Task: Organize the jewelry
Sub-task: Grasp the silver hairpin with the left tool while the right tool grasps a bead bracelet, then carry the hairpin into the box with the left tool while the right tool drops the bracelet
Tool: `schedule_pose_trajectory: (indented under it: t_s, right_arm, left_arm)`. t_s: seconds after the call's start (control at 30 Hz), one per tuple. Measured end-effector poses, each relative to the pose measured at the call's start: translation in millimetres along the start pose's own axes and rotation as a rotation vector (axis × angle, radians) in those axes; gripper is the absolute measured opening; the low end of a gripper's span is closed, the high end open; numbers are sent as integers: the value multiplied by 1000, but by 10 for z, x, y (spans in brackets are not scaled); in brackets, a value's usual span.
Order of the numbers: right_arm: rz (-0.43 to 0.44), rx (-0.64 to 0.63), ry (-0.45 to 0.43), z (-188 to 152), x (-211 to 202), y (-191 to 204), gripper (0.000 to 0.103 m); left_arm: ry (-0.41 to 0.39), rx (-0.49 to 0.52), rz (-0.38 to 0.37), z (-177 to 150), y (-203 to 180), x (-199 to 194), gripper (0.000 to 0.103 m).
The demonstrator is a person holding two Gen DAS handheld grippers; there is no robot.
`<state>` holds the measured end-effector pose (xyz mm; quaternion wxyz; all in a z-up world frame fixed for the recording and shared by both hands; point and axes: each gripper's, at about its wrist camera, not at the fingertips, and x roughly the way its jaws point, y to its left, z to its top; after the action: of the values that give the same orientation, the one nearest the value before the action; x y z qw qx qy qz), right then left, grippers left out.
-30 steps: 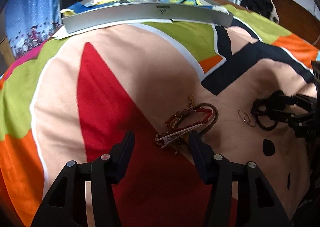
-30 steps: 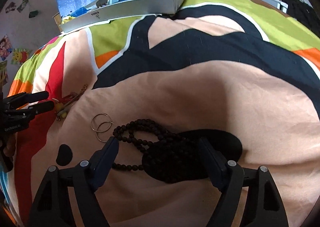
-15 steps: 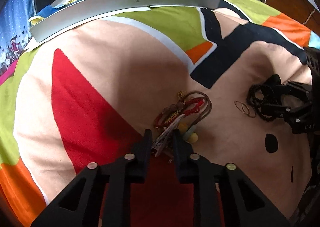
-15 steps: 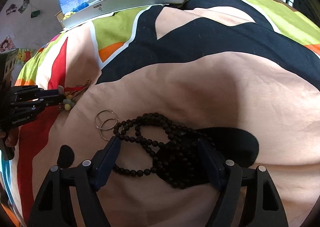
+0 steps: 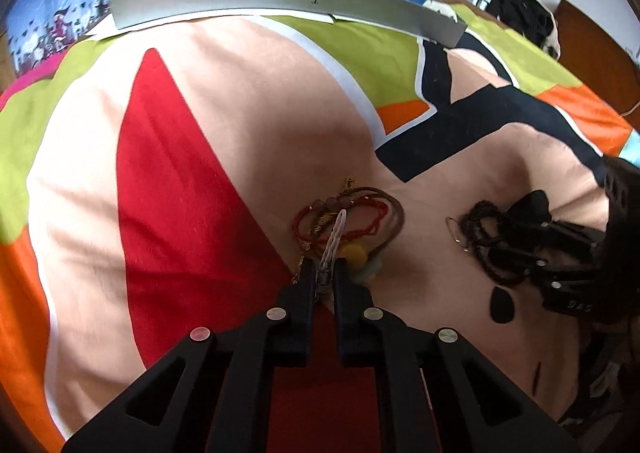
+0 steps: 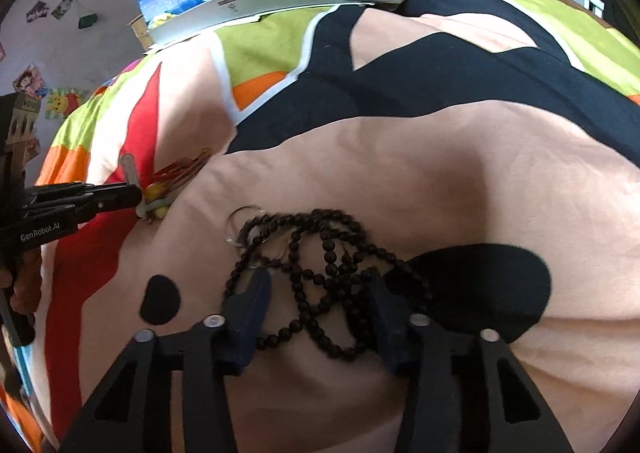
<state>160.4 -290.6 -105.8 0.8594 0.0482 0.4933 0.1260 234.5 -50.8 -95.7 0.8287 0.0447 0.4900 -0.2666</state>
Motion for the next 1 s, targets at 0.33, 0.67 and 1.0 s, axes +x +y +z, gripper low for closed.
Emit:
schedule_pose_trajectory:
  t_s: [0.33, 0.67, 1.0]
  right_arm:
    - [80, 38, 5, -39, -35, 52, 12]
    - [111, 3, -104, -17, -302, 204, 11]
    - [76, -8, -308, 126, -808, 170, 11]
  left_arm:
    - [-35, -59, -30, -201, -209, -188, 6]
    - [-31, -54, -79, -188, -461, -225, 6]
    - [-113, -2, -108, 275, -637, -442, 6]
